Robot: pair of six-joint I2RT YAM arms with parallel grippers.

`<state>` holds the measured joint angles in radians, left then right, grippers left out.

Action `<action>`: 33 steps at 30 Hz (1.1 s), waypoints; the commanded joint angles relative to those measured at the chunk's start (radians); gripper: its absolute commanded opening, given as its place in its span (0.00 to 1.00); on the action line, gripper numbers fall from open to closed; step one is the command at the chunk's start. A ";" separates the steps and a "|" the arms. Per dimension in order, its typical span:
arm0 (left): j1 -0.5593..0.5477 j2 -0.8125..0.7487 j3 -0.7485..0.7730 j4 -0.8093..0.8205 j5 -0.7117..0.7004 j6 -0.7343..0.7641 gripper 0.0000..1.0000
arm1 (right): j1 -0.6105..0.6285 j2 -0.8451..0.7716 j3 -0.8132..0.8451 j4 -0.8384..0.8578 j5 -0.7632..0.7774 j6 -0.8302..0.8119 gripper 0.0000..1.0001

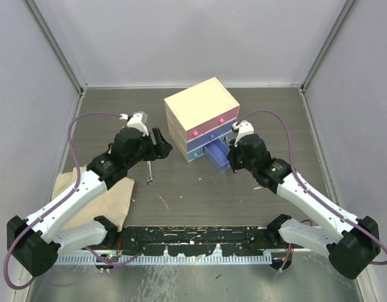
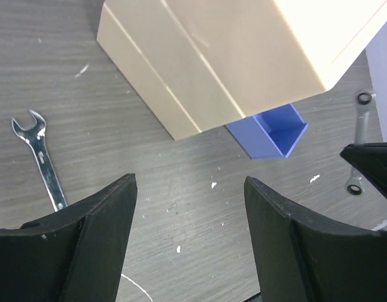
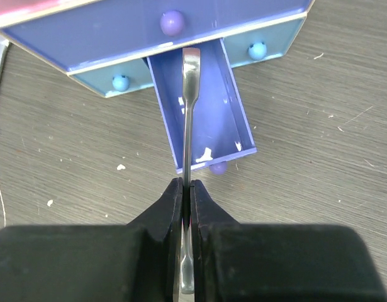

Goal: Sort the tools into containers
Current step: Pick up the wrench from the center of the board.

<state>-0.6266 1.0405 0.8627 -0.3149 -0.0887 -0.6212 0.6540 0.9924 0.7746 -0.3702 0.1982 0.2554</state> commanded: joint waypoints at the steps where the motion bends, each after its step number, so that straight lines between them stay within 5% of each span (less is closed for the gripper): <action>1: 0.016 -0.010 0.072 -0.001 0.014 0.098 0.70 | -0.081 0.051 0.069 0.007 -0.256 -0.103 0.01; 20: 0.049 0.037 0.090 -0.025 0.077 0.114 0.73 | -0.419 0.285 0.054 0.224 -0.770 0.203 0.01; 27: 0.050 -0.025 0.080 0.025 0.156 0.016 0.74 | -0.421 0.117 -0.031 0.236 -0.833 0.115 0.01; 33: 0.021 -0.034 0.091 0.119 0.157 -0.137 0.74 | -0.340 -0.061 -0.164 0.403 -0.841 0.290 0.01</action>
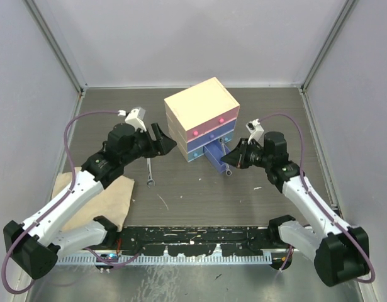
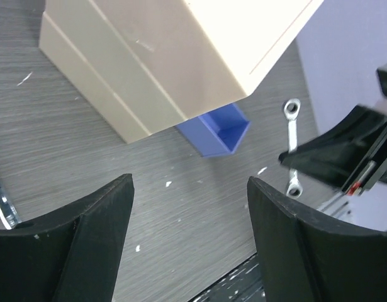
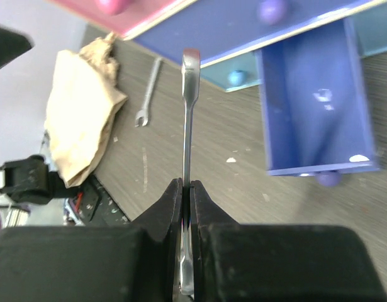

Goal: Sort the tools into containers
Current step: Pick up the wrench from the center of the board.

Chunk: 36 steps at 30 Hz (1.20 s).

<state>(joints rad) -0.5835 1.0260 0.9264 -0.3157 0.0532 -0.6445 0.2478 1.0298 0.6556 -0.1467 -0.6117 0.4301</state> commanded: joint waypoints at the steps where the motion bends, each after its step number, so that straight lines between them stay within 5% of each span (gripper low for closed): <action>1: -0.038 -0.012 0.038 0.125 0.003 -0.127 0.74 | 0.103 -0.116 -0.054 0.205 -0.005 0.143 0.01; 9: -0.223 0.080 0.114 0.159 -0.138 -0.151 0.74 | 0.365 -0.111 -0.022 0.330 0.194 0.203 0.01; 20: -0.284 0.144 0.124 0.218 -0.158 -0.196 0.64 | 0.467 -0.041 0.032 0.487 0.222 0.219 0.01; 25: -0.285 0.143 0.121 0.212 -0.142 -0.197 0.44 | 0.475 -0.046 0.018 0.494 0.254 0.222 0.01; 32: -0.286 0.140 0.112 0.222 -0.131 -0.195 0.02 | 0.474 -0.042 -0.006 0.499 0.277 0.230 0.06; 36: -0.284 0.129 0.112 0.215 -0.156 -0.201 0.00 | 0.475 -0.052 -0.028 0.496 0.269 0.224 0.24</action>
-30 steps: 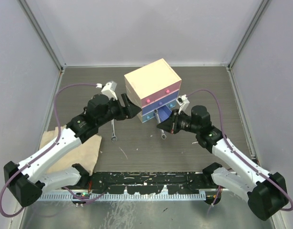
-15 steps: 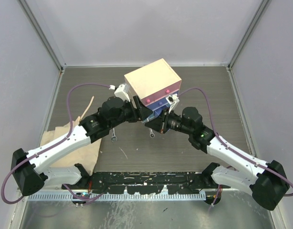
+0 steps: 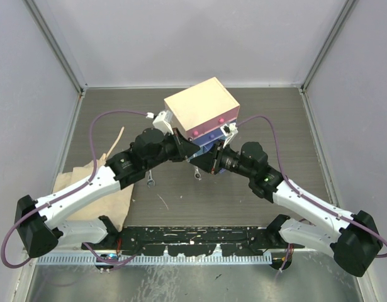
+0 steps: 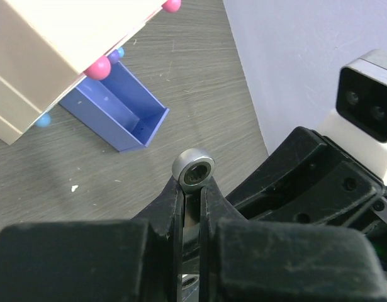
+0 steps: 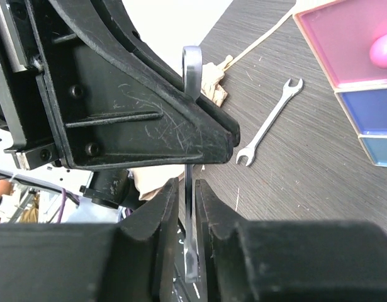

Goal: Sort the tools into containers
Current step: Pick up the wrench from the center of the board.

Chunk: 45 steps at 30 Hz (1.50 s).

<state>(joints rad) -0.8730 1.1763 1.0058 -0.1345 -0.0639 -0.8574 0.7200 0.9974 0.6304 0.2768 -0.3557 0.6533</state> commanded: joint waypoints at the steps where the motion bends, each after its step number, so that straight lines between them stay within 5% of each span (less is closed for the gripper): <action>1: 0.005 -0.025 0.034 0.031 -0.046 0.013 0.00 | 0.002 -0.025 -0.011 0.072 0.008 0.001 0.29; 7: 0.006 -0.031 0.036 0.028 -0.054 0.013 0.00 | 0.004 -0.056 -0.073 0.064 -0.022 0.020 0.42; 17: 0.006 -0.036 0.022 0.027 -0.067 0.002 0.00 | 0.012 -0.092 -0.122 0.068 -0.047 0.041 0.41; 20: 0.005 -0.039 0.019 0.029 -0.065 -0.003 0.00 | 0.013 -0.089 -0.125 0.077 -0.046 0.050 0.35; 25: 0.006 -0.044 0.017 0.023 -0.072 -0.003 0.01 | 0.012 -0.094 -0.120 0.042 0.033 0.073 0.04; 29: 0.006 -0.055 0.027 -0.008 -0.090 0.022 0.25 | 0.013 -0.115 -0.091 -0.074 0.115 0.046 0.00; 31: 0.008 -0.071 0.032 -0.025 -0.120 0.041 0.45 | 0.013 -0.125 -0.060 -0.159 0.159 0.020 0.00; 34: 0.031 -0.089 0.046 -0.058 -0.133 0.073 0.58 | 0.011 -0.134 0.005 -0.335 0.240 -0.039 0.00; 45: 0.292 -0.107 0.076 -0.167 0.021 0.196 0.64 | -0.070 0.008 0.318 -0.873 0.346 -0.323 0.00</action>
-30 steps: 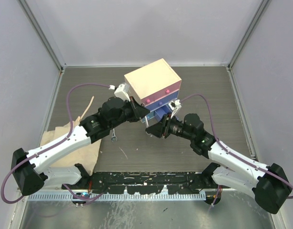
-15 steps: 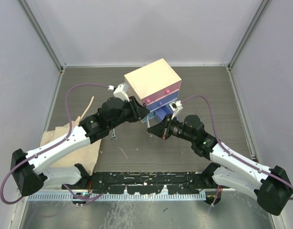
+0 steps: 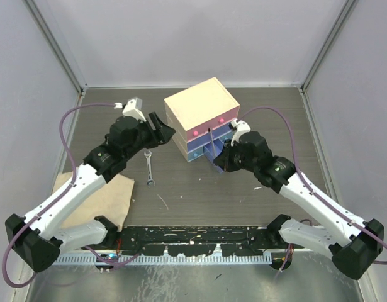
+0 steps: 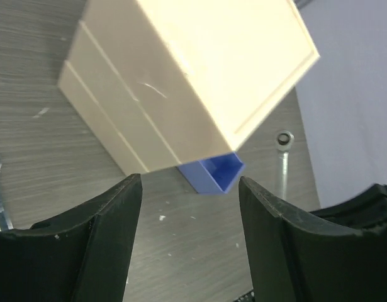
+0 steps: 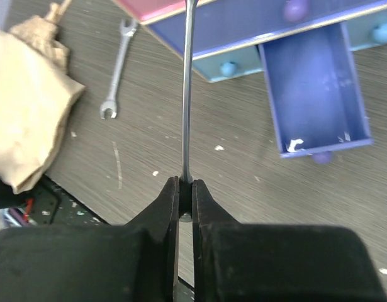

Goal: Sort the tools into containers
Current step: Pick up the wrench from the center of the board, then place the wrench in the drawer.

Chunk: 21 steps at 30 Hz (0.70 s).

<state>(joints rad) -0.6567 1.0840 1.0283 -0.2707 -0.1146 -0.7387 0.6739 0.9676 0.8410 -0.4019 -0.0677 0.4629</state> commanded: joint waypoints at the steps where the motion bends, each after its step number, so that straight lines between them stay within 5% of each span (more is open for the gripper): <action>1: 0.095 -0.009 0.062 -0.040 0.083 0.091 0.65 | -0.035 0.051 0.123 -0.222 0.054 -0.144 0.00; 21: 0.228 0.290 0.281 -0.032 0.172 0.253 0.78 | -0.434 0.293 0.097 -0.176 -0.523 -0.247 0.00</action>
<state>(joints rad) -0.4358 1.3235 1.2331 -0.3542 0.0349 -0.5358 0.2825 1.2324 0.9470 -0.6582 -0.4255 0.2436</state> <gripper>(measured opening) 0.765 0.105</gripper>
